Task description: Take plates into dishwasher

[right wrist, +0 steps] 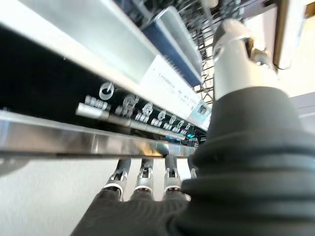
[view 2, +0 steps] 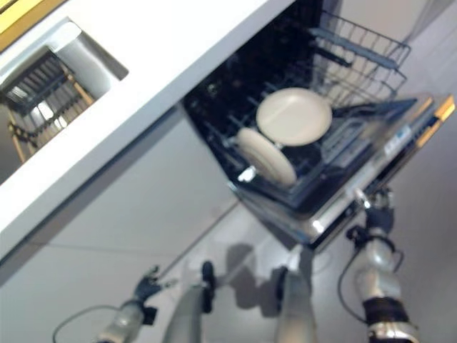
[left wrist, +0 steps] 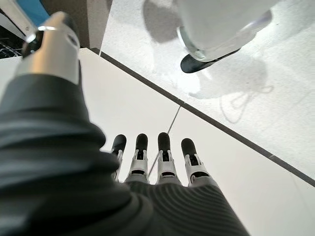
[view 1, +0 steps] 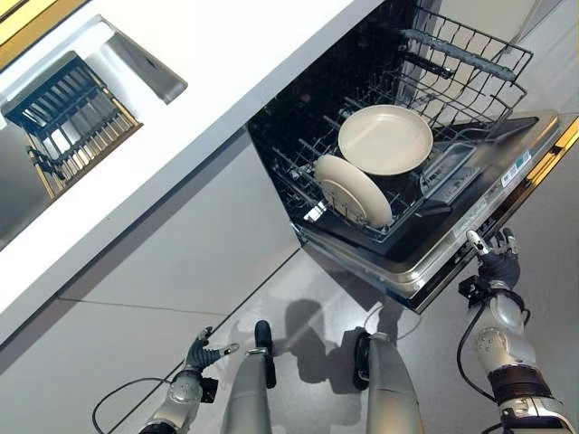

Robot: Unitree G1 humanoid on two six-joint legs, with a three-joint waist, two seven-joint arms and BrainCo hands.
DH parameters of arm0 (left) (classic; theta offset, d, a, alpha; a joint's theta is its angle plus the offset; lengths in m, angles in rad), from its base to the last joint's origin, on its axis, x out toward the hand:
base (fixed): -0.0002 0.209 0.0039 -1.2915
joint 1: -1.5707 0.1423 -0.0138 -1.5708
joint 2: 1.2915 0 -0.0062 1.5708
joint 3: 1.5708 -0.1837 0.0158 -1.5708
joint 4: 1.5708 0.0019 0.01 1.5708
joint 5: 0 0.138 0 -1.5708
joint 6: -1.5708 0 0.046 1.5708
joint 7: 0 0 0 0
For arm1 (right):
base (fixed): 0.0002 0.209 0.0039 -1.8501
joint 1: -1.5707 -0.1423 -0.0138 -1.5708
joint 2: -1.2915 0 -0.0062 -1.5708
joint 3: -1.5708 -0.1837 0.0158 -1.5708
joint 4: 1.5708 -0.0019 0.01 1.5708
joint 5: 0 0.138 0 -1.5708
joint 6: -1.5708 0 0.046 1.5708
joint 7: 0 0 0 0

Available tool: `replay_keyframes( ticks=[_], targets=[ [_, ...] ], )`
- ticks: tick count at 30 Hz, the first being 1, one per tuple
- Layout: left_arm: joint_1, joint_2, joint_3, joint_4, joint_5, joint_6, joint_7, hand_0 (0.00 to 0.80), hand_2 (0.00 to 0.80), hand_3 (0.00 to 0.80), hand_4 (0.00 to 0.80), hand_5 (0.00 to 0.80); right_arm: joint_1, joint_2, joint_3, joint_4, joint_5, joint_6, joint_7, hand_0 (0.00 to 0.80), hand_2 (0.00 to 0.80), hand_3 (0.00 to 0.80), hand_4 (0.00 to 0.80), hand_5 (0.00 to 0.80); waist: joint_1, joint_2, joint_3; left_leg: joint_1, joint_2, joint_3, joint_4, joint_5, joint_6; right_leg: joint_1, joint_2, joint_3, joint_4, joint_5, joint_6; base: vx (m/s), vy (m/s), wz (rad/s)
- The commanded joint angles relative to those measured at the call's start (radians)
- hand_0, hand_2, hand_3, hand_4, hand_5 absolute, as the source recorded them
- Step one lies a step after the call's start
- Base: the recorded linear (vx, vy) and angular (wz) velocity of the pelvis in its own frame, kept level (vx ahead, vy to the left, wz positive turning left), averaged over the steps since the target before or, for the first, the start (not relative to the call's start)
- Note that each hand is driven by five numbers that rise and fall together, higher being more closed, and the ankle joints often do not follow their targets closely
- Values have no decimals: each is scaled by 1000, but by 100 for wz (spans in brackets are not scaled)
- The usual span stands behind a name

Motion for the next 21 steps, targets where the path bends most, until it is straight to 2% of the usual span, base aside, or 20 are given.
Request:
replay_keyframes(
  ticks=[1, 8, 12, 13, 14, 16, 17, 18, 20, 21],
  targets=[
    [21, 0, -5, -46, -23, -26, -1, 0, 0, 0, 0, 0, -80, 64, 120, -1, 19, 39, 186, 0, 0, 0, 0, 0, 65, 32, 16, -22, -80, 75, -19, 63, 72, 89, 2, 2, 56, -67, -16, 23, 44, -1],
    [43, -29, -38, -36, -57, -39, -7, 0, 0, 0, 0, 0, -189, 80, 180, 55, 1, 60, 210, 0, 0, 0, 0, 0, 97, 68, 17, 6, -78, 79, -115, 133, 49, 125, -5, -11, 28, -73, -12, 34, 82, -10],
    [48, -37, -43, -33, -62, -35, -12, 0, 0, 0, 0, 0, -234, 98, 211, 64, -18, 71, 202, 0, 0, 0, 0, 0, 113, 75, 16, 26, -76, 80, -156, 154, 44, 148, -6, -21, 6, -74, -10, 10, 88, -18],
    [50, -37, -43, -30, -64, -37, -16, 0, 0, 0, 0, 0, -245, 103, 219, 64, -26, 77, 198, 0, 0, 0, 0, 0, 124, 89, 18, 24, -63, 79, -175, 185, 50, 144, 4, -34, -8, -45, -17, 27, 82, -24],
    [52, -38, -44, -28, -65, -38, -18, 0, 0, 0, 0, 0, -247, 104, 223, 63, -29, 79, 197, 0, 0, 0, 0, 0, 120, 77, 14, 34, -76, 78, -169, 159, 43, 159, -5, -25, -8, -72, -9, 33, 95, -21],
    [57, -43, -48, -27, -67, -42, -25, 0, 0, 0, 0, 0, -268, 112, 245, 65, -40, 89, 192, 0, 0, 0, 0, 0, 132, 81, 12, 50, -73, 78, -190, 165, 40, 183, -2, -36, -37, -65, -9, 36, 91, -6],
    [58, -43, -47, -28, -68, -43, -26, 0, 0, 0, 0, 0, -271, 113, 247, 64, -42, 89, 192, 0, 0, 0, 0, 0, 138, 93, 15, 45, -61, 79, -200, 191, 47, 176, 7, -47, -43, -38, -17, 39, 97, -7],
    [61, -49, -51, -29, -67, -43, -26, 0, 0, 0, 0, 0, -281, 116, 257, 67, -46, 91, 194, 0, 0, 0, 0, 0, 141, 83, 10, 62, -77, 78, -202, 165, 41, 202, -1, -43, -56, -62, -8, 42, 101, -9],
    [64, -51, -57, -35, -60, -39, -28, 0, 0, 0, 0, 0, -299, 119, 263, 73, -45, 93, 190, 0, 0, 0, 0, 0, 156, 80, 6, 76, -86, 77, -213, 161, 45, 230, -8, -56, -78, -60, -5, 60, 105, -14],
    [63, -50, -56, -36, -60, -39, -29, 0, 0, 0, 0, 0, -300, 119, 262, 73, -45, 93, 190, 0, 0, 0, 0, 0, 162, 95, 10, 70, -72, 78, -222, 187, 52, 221, 2, -68, -83, -32, -13, 59, 81, -13]
  ],
)
